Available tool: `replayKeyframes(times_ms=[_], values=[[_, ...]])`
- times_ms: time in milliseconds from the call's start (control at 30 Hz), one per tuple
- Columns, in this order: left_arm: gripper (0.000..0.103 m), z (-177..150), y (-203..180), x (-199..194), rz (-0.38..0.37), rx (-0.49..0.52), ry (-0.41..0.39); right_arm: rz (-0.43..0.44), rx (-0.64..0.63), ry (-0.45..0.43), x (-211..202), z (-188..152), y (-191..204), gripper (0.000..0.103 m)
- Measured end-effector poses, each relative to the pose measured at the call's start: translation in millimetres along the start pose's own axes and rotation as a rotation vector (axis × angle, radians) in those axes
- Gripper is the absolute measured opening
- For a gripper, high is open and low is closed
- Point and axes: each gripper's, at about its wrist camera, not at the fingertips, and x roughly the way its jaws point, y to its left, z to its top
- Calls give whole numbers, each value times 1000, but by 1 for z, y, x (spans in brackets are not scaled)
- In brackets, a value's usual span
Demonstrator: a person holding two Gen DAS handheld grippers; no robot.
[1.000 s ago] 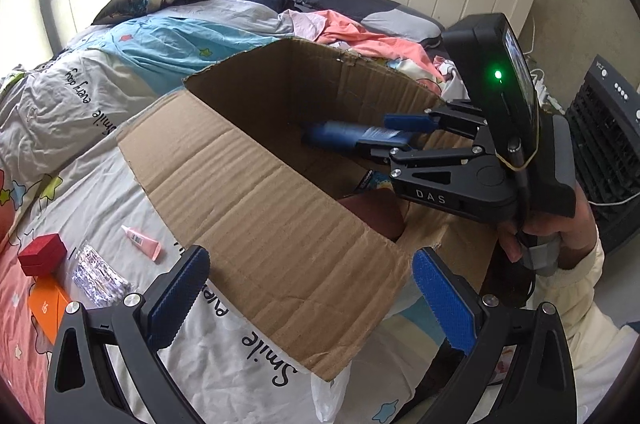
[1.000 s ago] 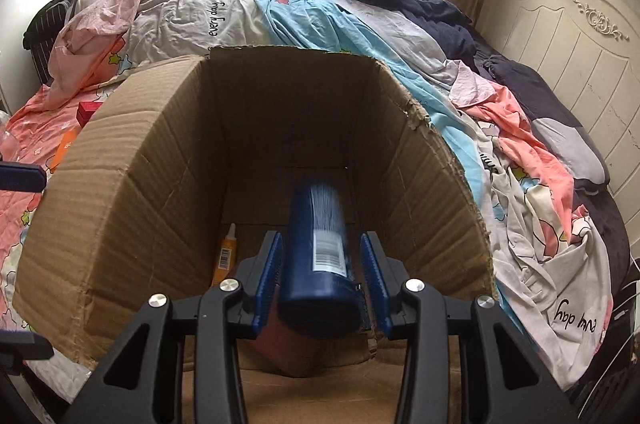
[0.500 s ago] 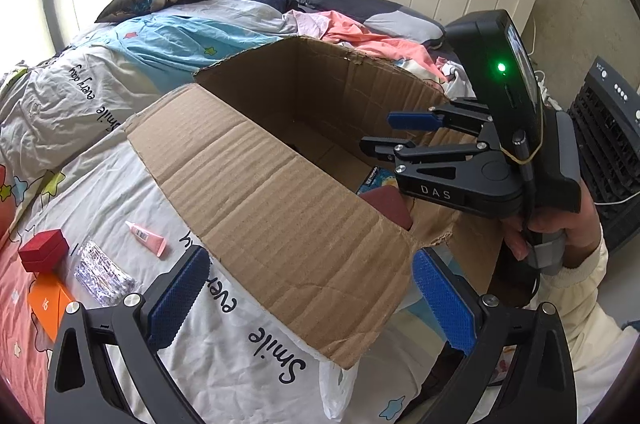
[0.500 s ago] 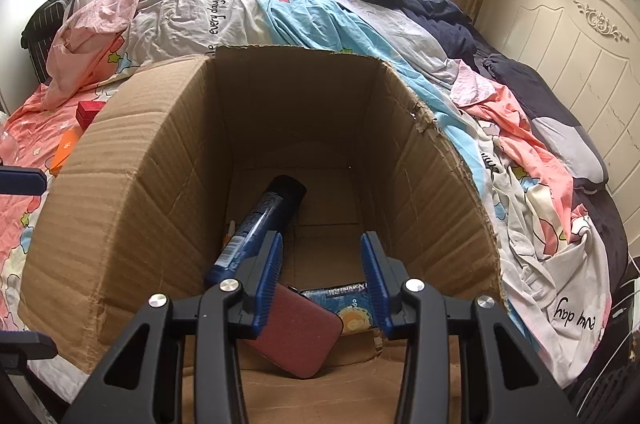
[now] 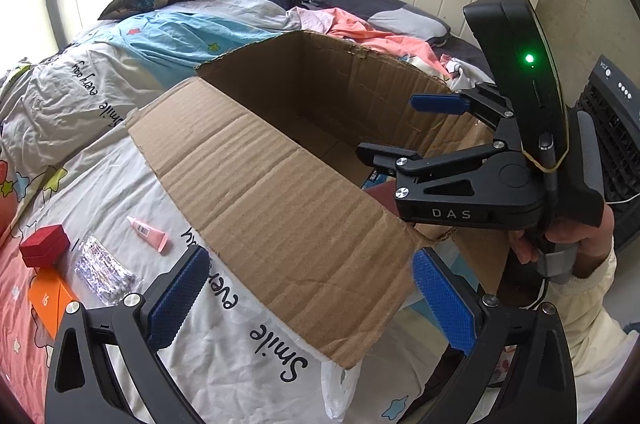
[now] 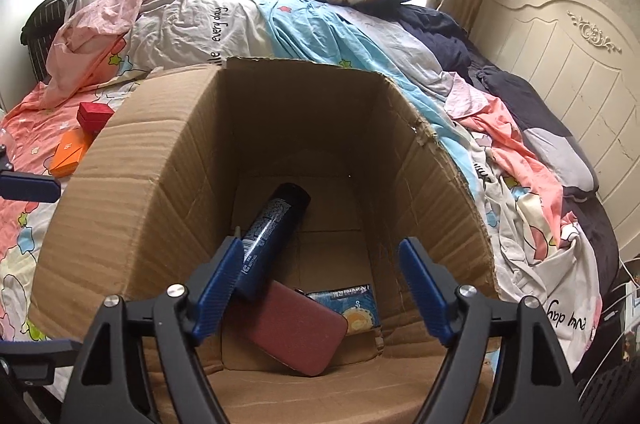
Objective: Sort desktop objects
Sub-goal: 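Move both grippers back from the box toward the remaining items on the bed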
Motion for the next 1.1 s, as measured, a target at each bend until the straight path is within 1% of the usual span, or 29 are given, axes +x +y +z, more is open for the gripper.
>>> replayKeyframes(times_ms=[200,333,600,733,833,1100], values=[[103,-2,3,-7,-9,-9,-16,-7,10,3,-4,-2,1,77],[103,-3,4,-10,1,-17,-14,-9,3,-8,-11,-1,8,77],[103,-15,10,-27,18,-25,-22,9,-40,-53,-33,0,31,77],[103,-22,13,-36,29,-33,-31,-7,-62,-79,-44,3,44,77],[103,-29,17,-43,40,-37,-34,17,-65,-84,-49,5,52,77],[103,-48,31,-63,52,-70,-47,34,-103,-96,-55,9,79,77]])
